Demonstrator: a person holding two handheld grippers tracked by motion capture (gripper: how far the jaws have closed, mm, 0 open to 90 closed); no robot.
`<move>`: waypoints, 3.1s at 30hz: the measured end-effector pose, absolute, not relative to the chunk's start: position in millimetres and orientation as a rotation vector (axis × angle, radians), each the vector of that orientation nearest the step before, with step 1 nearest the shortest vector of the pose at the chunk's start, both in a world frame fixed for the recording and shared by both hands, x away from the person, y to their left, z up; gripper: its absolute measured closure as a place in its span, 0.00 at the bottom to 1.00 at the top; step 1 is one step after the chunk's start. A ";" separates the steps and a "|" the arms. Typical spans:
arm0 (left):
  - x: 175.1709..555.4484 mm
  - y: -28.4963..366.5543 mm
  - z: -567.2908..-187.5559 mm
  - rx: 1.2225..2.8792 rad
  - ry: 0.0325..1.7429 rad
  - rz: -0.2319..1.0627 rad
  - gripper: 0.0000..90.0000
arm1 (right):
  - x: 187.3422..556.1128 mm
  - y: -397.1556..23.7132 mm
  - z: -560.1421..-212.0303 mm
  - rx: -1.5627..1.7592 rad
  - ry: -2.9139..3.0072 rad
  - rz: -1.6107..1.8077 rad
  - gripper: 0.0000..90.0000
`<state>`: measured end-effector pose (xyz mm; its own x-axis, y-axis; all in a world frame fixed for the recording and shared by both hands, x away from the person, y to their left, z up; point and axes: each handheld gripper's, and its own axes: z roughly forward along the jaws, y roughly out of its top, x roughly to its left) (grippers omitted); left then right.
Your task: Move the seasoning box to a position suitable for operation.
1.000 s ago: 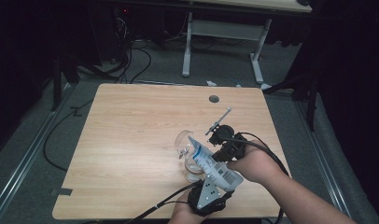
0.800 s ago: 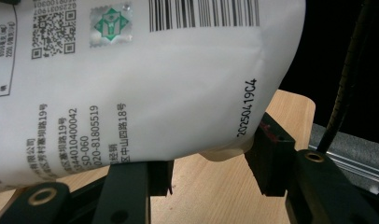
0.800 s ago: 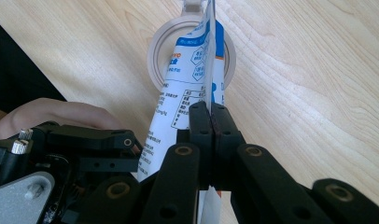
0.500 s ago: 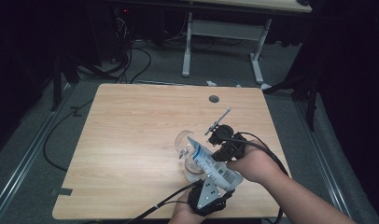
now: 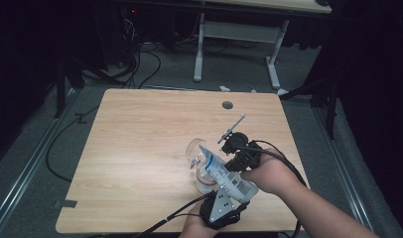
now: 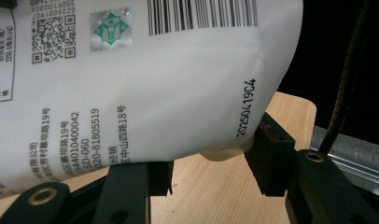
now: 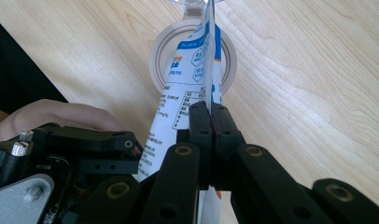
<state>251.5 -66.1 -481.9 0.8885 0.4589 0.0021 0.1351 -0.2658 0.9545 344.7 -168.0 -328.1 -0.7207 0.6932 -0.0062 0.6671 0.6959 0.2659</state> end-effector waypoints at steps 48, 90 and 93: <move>251.7 -65.8 -477.7 1.814 0.438 0.337 0.63 | 343.9 -166.4 -322.7 1.111 2.789 0.379 0.99; 252.6 -65.3 -474.7 1.808 0.437 0.343 0.63 | 344.7 -164.5 -320.0 1.097 2.786 0.378 0.99; 252.2 -65.7 -475.0 1.808 0.437 0.339 0.63 | 344.7 -164.9 -320.6 1.100 2.787 0.383 0.99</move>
<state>252.2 -65.7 -475.0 0.8874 0.4609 0.0062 0.1199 -0.2440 0.9623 344.7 -164.9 -320.6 -0.7285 0.6848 -0.0193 0.6542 0.7037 0.2771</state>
